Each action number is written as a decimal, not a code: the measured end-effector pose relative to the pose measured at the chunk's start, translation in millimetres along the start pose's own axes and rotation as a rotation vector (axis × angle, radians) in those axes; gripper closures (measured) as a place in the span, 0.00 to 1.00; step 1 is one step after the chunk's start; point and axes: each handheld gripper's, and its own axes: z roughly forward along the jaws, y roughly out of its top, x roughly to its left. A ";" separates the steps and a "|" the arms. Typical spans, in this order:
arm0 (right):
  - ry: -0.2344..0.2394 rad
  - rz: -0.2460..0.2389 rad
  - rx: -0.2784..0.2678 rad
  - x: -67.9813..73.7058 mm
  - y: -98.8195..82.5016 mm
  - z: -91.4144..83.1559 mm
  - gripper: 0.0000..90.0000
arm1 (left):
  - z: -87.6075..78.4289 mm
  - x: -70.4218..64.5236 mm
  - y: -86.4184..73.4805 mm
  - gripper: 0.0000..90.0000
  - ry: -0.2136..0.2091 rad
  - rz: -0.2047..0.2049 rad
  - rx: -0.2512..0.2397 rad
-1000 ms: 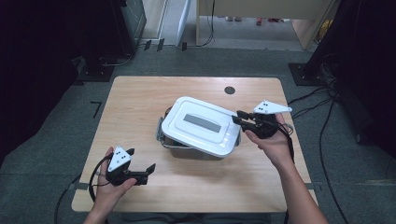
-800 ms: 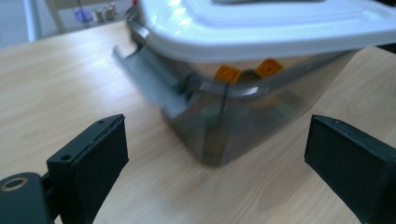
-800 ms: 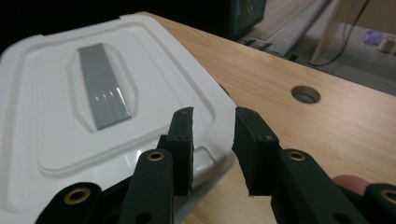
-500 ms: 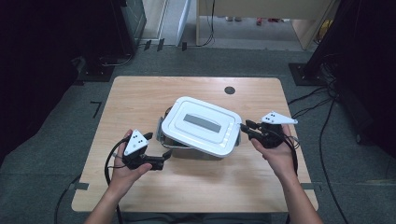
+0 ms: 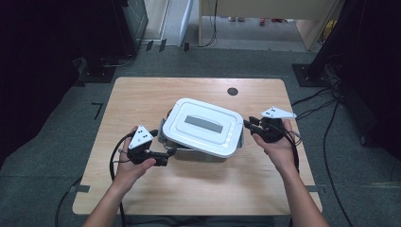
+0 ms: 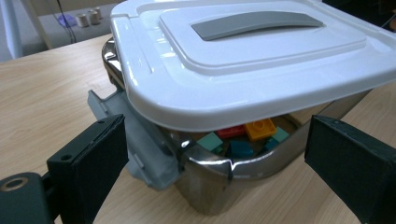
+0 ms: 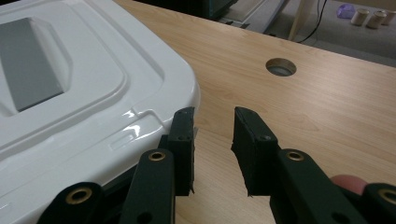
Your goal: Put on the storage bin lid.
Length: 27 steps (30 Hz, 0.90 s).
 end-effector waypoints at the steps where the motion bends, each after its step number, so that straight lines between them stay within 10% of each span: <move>1: -0.002 0.000 0.002 -0.7 0.3 1.5 0.78 | 1.1 0.6 1.7 0.07 -0.006 0.001 -0.002; 27: 0.027 0.019 -0.015 9.1 -3.4 -4.6 0.76 | 14.1 5.5 17.0 0.07 -0.019 0.002 0.027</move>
